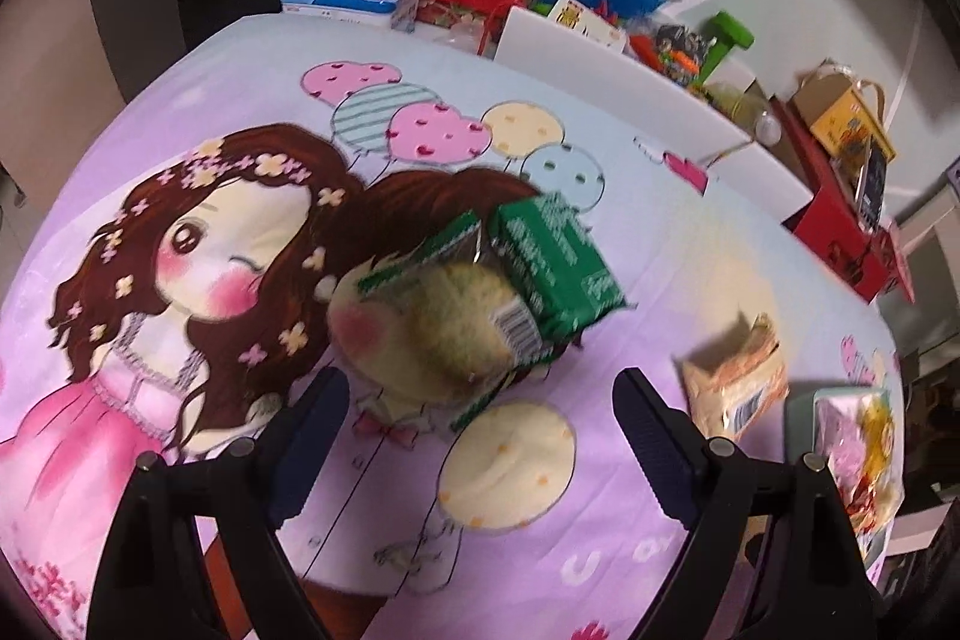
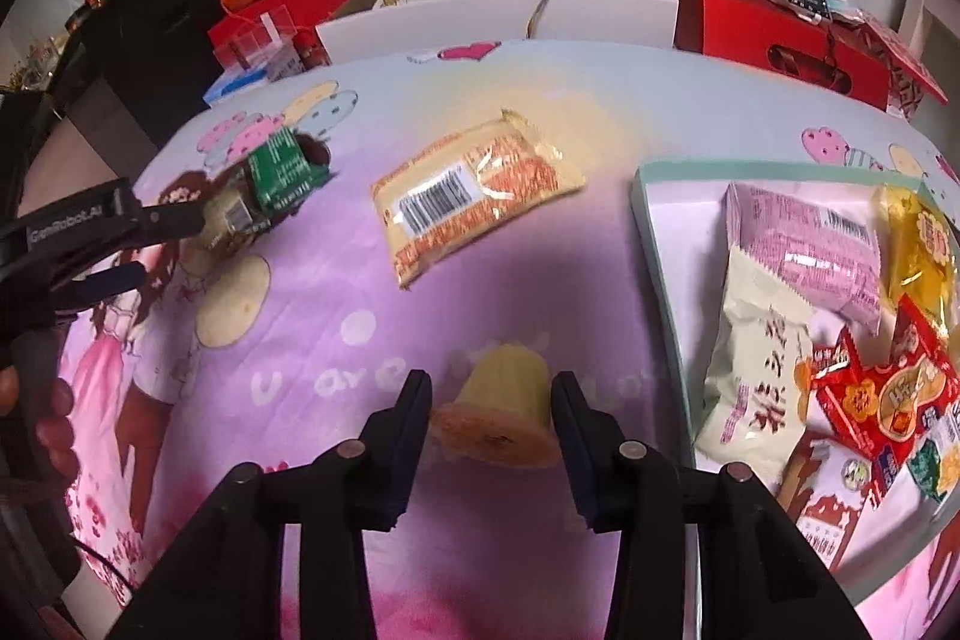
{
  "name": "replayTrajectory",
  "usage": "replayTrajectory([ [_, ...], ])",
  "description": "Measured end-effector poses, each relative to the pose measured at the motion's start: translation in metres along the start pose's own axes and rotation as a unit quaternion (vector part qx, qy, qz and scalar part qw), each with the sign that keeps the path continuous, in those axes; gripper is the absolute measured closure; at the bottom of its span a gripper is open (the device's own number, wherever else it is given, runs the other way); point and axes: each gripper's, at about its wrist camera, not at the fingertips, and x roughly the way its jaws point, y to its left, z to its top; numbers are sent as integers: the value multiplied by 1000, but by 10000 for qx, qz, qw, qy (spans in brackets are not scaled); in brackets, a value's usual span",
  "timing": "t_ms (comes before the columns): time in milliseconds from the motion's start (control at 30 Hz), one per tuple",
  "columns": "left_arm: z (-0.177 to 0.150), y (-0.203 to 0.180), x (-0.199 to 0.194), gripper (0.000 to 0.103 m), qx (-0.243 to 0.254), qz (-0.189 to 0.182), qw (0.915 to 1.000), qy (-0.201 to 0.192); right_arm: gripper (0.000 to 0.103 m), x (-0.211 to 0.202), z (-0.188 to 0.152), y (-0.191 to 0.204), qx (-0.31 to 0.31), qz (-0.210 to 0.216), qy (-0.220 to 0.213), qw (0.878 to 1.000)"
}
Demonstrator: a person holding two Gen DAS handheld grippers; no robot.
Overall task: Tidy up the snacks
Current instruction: 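Grasp clear green-edged biscuit pack with left while right grasps yellow jelly cup, then carry the biscuit pack and jelly cup over the white tray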
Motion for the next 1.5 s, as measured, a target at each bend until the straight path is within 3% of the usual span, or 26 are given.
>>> replayTrajectory([
  [267, 4, 1, 27, 14, -229, -34, 9997, 14, 59, -8, 20, -4, 168, -85, -356, 9992],
  [467, 9, 0, 42, 15, -292, 57, 9995, -117, 59, -9, 22, -4, 152, -97, -363, 9992],
  [667, 14, 4, 41, 32, -335, 79, 9992, -189, 59, -8, 22, -10, 200, -133, -347, 9991],
  [733, 14, 4, 40, 46, -337, 73, 9992, -185, 59, -9, 22, -12, 228, -130, -339, 9991],
  [867, 14, 4, 40, 49, -311, 147, 9993, -116, 59, -9, 22, -16, 288, -130, -327, 9990],
  [1067, 11, -4, 26, 52, -114, 306, 9994, -88, 59, -11, 24, -19, 319, -104, -333, 9989],
  [1500, 6, -42, -36, 52, 291, -65, 9980, -552, 59, -32, 25, -21, 356, -35, -547, 9979],
])
